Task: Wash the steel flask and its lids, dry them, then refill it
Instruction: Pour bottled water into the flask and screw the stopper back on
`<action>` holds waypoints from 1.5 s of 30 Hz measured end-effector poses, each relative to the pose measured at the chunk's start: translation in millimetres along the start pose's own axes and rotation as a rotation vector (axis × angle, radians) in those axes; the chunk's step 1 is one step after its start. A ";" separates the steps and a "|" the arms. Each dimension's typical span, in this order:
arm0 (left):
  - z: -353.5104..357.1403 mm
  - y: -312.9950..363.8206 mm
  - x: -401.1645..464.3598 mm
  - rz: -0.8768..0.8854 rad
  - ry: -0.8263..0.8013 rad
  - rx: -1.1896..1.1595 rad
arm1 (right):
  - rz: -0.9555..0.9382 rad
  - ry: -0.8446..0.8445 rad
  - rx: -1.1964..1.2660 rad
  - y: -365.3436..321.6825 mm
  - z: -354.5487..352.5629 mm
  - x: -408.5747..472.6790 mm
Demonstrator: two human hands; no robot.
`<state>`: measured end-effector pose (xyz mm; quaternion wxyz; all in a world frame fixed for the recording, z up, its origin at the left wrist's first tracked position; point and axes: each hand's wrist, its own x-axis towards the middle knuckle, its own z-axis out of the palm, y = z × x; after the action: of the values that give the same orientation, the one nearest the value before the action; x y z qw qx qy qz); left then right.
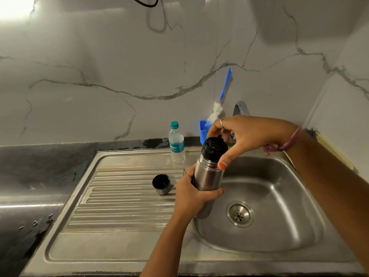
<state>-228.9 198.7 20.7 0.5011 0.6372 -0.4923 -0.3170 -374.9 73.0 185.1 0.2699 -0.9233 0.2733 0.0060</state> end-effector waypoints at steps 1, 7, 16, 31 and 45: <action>-0.1 -0.2 0.1 0.002 0.001 0.002 | -0.008 -0.054 0.026 -0.7 -3.0 -1.7; -1.1 0.0 -0.6 -0.006 0.005 -0.013 | -0.139 -0.076 0.000 -8.5 -3.8 -4.0; -0.5 -1.3 -3.1 -0.004 0.003 -0.006 | -0.077 -0.008 -0.149 -31.3 -4.6 -5.8; -4.6 1.4 -4.9 0.009 -0.007 -0.010 | -0.076 -0.184 -0.006 -26.4 -14.0 -9.9; -2.2 -0.8 -9.3 -0.007 -0.021 -0.029 | 0.022 -0.143 0.007 -23.3 -4.2 -14.7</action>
<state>-229.6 208.2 19.7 0.5038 0.6283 -0.4908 -0.3326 -376.1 94.7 202.6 0.2917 -0.9165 0.2635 0.0740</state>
